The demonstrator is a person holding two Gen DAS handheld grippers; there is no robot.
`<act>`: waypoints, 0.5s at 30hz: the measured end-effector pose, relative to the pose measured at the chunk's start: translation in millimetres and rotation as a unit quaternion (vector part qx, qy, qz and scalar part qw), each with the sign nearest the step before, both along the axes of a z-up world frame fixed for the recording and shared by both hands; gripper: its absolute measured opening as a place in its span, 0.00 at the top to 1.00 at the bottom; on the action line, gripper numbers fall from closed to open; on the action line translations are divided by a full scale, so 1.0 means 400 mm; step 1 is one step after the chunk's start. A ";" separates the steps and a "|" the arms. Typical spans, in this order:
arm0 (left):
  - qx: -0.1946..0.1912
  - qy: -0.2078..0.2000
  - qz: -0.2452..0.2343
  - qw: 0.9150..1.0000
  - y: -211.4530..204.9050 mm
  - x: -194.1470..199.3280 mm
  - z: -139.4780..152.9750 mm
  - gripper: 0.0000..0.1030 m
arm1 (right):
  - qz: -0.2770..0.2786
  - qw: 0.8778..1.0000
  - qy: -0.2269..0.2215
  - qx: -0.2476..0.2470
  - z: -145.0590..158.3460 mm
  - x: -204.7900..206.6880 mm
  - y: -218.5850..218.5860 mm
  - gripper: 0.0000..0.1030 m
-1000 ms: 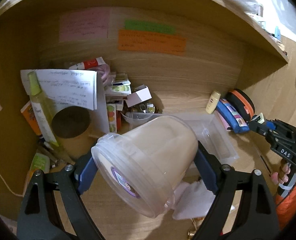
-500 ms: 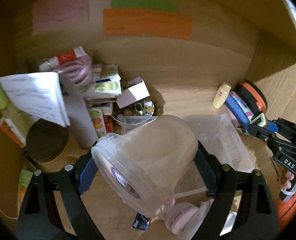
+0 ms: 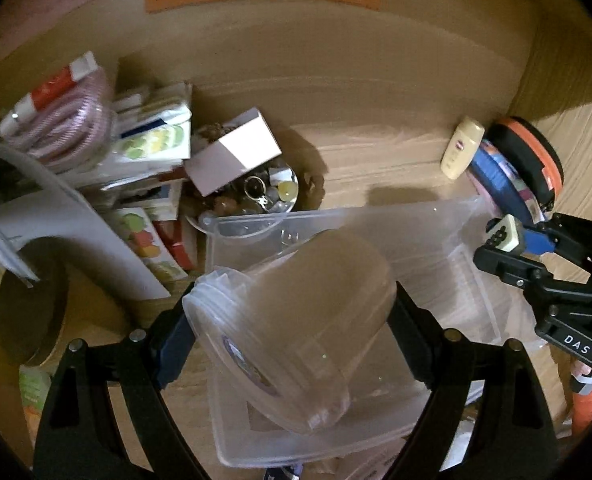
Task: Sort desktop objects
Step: 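Carry the tape roll and square gadget with both tools over the clear plastic bin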
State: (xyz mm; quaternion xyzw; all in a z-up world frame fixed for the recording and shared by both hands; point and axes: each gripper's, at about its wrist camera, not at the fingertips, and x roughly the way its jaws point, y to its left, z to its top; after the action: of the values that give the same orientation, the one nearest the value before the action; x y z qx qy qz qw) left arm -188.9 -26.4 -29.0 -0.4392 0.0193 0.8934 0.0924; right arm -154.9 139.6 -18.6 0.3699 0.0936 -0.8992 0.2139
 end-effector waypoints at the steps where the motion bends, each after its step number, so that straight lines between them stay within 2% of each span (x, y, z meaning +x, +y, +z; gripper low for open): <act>1: -0.003 -0.004 -0.002 1.000 0.004 -0.007 -0.006 0.15 | 0.001 1.000 -0.003 0.002 -0.005 -0.005 -0.005 0.75; 15: -0.031 -0.058 -0.036 0.997 0.053 -0.064 -0.077 0.15 | 0.021 0.997 -0.045 0.054 -0.050 -0.054 -0.049 0.75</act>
State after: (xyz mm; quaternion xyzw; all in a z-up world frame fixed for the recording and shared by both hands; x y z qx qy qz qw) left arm -214.6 -5.1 -59.6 -0.4920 0.0571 0.8616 0.1115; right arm -176.6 120.1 -38.6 0.4185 0.1399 -0.8708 0.2166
